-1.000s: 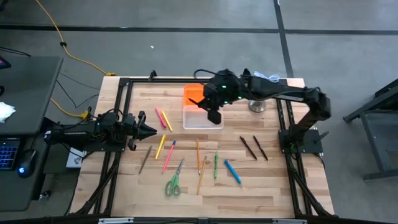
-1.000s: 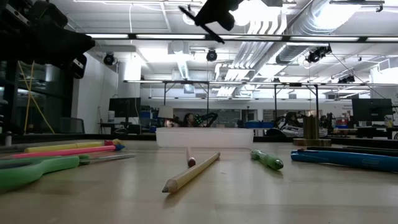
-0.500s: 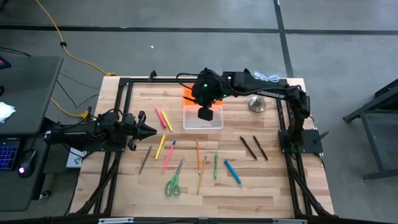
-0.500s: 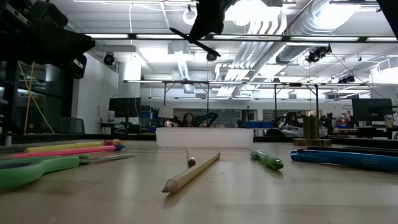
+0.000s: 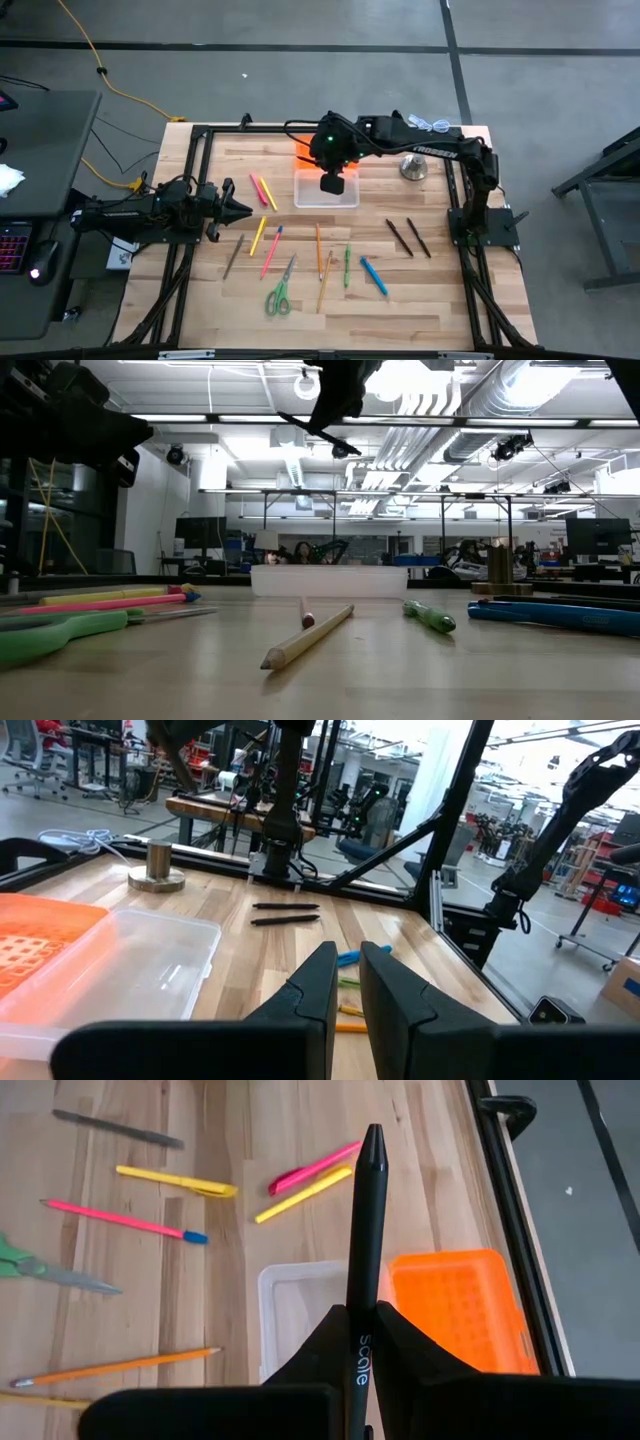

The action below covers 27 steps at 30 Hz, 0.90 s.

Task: Pick & place school supplies into a supply box
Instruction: Put the black pen into the transparent supply box

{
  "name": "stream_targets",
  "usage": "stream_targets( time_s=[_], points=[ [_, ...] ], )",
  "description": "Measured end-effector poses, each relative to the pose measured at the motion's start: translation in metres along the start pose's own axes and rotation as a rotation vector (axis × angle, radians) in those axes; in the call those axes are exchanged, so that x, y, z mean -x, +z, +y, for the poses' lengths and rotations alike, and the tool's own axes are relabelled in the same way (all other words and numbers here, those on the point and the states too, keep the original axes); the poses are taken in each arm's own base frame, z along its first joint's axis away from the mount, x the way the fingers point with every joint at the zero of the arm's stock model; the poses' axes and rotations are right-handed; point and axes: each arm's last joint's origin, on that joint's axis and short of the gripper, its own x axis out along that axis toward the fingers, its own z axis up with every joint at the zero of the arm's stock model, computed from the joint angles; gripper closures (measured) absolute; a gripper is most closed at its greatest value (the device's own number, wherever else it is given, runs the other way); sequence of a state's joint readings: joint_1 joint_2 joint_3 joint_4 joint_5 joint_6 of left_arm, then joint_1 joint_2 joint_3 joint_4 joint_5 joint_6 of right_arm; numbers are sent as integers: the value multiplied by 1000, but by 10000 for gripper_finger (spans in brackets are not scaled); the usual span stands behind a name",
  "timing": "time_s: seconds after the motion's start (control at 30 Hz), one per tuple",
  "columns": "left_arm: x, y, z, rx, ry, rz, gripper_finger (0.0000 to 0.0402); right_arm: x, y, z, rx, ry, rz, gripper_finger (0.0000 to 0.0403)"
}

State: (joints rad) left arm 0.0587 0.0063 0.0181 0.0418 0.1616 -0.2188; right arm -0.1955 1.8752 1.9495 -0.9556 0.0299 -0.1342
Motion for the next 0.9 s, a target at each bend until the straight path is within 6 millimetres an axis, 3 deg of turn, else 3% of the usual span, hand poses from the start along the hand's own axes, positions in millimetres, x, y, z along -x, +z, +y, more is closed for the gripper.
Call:
stream_targets(
  time_s=[0.9],
  points=[
    [0,-2,0,3,-1,21,325,-100,-29,-3,15,28,298,389]
  ],
)
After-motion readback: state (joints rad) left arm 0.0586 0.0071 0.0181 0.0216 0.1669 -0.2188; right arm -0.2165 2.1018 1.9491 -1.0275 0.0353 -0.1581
